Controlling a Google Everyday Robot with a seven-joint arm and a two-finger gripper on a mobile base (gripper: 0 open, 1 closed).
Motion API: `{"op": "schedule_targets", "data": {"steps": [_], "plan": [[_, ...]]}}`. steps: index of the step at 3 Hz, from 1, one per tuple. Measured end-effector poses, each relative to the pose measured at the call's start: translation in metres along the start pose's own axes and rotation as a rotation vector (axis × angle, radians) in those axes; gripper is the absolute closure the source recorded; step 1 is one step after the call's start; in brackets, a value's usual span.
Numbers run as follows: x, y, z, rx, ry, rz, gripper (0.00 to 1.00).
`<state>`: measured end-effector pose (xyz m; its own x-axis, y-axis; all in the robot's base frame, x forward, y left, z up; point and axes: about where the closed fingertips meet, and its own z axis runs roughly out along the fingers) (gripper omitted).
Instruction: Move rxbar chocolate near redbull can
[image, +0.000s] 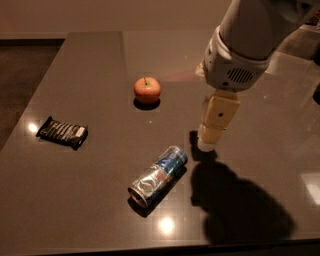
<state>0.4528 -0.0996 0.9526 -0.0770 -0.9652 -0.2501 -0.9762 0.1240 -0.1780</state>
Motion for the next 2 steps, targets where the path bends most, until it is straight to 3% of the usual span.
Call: {"op": "schedule_targets", "data": {"steps": [2], "plan": [[-0.081,-0.017,0.031,-0.035,-0.042,-0.027,0.00]]}}
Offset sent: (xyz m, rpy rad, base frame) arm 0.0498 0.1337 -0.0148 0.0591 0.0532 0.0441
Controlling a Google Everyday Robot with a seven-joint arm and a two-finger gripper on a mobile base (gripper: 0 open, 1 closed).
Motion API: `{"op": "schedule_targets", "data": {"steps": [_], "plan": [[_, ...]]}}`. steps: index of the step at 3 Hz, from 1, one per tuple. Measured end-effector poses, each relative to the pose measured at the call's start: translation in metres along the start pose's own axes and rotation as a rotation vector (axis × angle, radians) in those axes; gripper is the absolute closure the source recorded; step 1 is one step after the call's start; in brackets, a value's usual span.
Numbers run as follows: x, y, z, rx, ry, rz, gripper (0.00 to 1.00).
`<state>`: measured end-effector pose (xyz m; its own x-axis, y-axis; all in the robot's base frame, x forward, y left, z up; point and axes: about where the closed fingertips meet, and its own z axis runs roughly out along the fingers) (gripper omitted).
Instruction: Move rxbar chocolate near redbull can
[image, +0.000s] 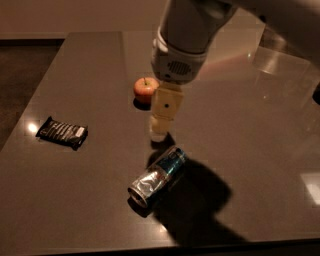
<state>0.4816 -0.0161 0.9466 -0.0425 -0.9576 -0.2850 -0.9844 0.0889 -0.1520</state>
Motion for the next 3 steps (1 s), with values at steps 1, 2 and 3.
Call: {"op": "schedule_targets", "data": {"steps": [1,2,3], "plan": [[-0.031,-0.009,0.021,-0.014,-0.016,0.012,0.00],[-0.064,-0.014,0.048,-0.047,-0.021,0.008,0.00],[-0.094,-0.016,0.074,-0.084,-0.024,0.002,0.00]]}}
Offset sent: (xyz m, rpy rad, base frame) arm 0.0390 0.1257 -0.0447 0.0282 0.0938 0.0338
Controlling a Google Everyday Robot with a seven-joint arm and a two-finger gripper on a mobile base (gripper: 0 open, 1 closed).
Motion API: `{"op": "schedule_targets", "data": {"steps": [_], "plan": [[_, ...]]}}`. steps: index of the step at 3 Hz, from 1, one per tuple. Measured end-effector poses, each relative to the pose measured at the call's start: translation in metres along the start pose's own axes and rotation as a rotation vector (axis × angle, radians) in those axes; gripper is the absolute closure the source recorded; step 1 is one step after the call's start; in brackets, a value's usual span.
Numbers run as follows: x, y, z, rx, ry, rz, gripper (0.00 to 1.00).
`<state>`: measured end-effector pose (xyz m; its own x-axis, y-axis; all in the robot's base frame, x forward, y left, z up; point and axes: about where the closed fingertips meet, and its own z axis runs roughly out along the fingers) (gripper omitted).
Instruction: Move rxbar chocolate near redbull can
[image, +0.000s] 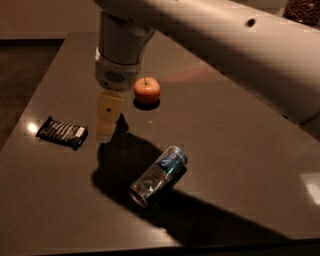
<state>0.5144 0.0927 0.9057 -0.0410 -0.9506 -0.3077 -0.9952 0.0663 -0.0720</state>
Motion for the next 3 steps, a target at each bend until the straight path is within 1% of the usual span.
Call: {"op": "schedule_targets", "data": {"steps": [1,3], "plan": [[-0.027,0.000,0.024,-0.030,-0.004,-0.018,0.00],[-0.070,0.011,0.065,-0.077,-0.006,-0.058,0.00]]}}
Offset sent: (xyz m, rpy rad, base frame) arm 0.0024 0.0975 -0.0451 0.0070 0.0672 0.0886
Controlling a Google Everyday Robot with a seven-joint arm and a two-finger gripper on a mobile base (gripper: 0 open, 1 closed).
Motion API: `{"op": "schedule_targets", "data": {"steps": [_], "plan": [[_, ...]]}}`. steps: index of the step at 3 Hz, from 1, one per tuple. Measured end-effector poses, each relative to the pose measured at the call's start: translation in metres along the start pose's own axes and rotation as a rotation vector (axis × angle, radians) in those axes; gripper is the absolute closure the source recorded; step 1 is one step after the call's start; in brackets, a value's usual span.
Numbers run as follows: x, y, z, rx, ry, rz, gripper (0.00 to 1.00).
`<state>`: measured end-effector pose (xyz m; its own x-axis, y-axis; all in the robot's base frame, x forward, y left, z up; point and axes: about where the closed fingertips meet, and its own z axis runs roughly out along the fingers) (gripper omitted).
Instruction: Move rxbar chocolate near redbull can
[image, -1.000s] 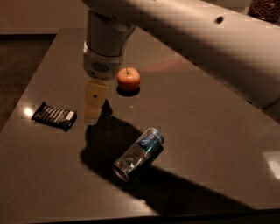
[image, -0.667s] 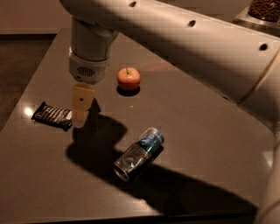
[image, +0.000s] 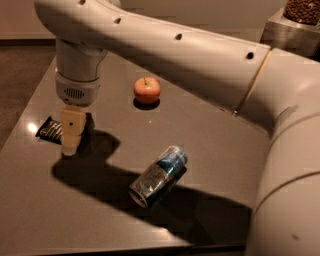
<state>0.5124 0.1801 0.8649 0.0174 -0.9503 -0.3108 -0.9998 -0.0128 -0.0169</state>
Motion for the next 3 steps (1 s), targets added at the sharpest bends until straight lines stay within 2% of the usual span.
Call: {"op": "schedule_targets", "data": {"steps": [2,3], "plan": [[-0.028,0.007,0.028,-0.009,-0.006,-0.032,0.00],[-0.033,0.006,0.038,-0.020,0.010,-0.036,0.18]]}}
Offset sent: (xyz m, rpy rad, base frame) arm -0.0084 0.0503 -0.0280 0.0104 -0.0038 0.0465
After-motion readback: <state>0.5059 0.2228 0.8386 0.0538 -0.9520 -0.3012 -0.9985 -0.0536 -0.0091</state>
